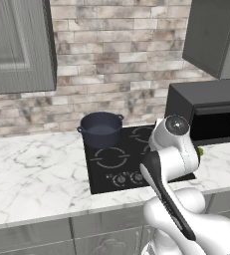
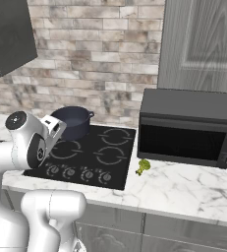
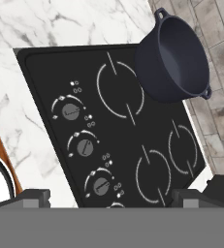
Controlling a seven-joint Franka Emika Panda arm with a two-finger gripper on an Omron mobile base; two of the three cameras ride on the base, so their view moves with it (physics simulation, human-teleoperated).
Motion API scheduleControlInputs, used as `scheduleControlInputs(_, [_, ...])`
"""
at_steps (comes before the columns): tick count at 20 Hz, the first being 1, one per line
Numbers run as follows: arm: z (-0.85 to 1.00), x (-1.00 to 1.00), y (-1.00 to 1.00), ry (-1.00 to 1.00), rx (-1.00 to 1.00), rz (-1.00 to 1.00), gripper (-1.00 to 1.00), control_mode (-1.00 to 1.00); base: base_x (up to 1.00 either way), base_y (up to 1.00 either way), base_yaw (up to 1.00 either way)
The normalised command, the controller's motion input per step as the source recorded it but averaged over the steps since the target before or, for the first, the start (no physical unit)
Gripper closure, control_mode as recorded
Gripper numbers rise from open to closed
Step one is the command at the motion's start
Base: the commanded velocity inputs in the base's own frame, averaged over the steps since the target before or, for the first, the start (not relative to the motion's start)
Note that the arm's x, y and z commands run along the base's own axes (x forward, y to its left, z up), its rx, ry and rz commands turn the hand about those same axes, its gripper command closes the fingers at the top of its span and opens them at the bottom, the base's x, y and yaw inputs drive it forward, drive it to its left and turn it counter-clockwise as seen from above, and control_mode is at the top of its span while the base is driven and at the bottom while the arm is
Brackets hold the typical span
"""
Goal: Turn on the burner for the pot on the stove. Wait thirty seconds for the pot to heat up. Then add the broccoli to the pot.
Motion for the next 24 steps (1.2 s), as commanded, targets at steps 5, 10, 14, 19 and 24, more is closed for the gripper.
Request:
scheduleControlInputs(5, [0.00, 0.00, 0.00, 0.00, 0.00, 0.00, -1.00, -1.00, 0.00, 0.00, 0.00])
scheduleControlInputs(10, [0.00, 0.00, 0.00, 0.00, 0.00, 0.00, -1.00, -1.00, 0.00, 0.00, 0.00])
scheduleControlInputs(14, [0.00, 0.00, 0.00, 0.00, 0.00, 0.00, -1.00, -1.00, 0.00, 0.00, 0.00])
scheduleControlInputs(19, [0.00, 0.00, -0.03, 0.00, 0.00, -0.13, -1.00, -1.00, 0.00, 0.00, 0.00])
scheduleControlInputs(24, [0.01, -0.10, -0.20, 0.06, 0.03, -0.38, -1.00, -1.00, 0.00, 0.00, 0.00])
